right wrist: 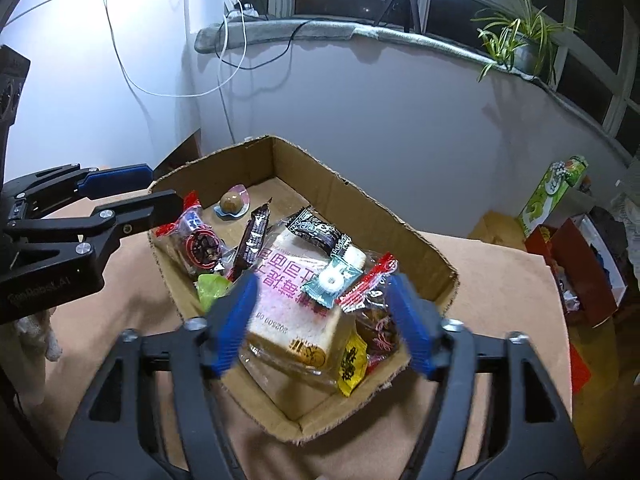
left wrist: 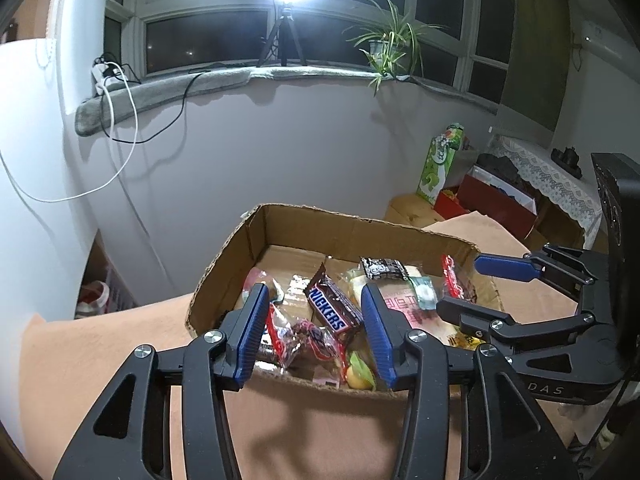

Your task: Organize snacks

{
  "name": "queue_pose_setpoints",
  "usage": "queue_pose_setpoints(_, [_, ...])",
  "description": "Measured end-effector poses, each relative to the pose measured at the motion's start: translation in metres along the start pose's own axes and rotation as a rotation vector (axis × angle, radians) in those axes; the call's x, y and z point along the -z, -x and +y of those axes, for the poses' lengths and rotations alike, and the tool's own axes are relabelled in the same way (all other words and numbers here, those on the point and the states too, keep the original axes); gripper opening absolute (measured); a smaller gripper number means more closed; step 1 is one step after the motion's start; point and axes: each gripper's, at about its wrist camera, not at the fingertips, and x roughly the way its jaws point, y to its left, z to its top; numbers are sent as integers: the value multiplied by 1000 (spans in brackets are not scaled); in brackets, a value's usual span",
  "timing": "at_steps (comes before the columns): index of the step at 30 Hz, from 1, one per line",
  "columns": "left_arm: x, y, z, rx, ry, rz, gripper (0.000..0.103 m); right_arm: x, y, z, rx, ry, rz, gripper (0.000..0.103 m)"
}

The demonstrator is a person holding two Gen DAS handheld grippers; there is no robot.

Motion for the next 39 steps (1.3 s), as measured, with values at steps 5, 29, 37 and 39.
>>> queue_pose_setpoints(5, [7, 12, 2, -4, 22, 6, 51, 6, 21, 4, 17, 1, -44, 85])
queue_pose_setpoints(29, [53, 64, 1, -74, 97, -39, 74, 43, 76, 29, 95, -32, -131, 90])
queue_pose_setpoints(37, [55, 65, -3, -79, 85, -38, 74, 48, 74, 32, 112, -22, -119, 90])
queue_pose_setpoints(39, [57, 67, -1, -84, 88, -39, 75, 48, 74, 32, 113, -22, -116, 90])
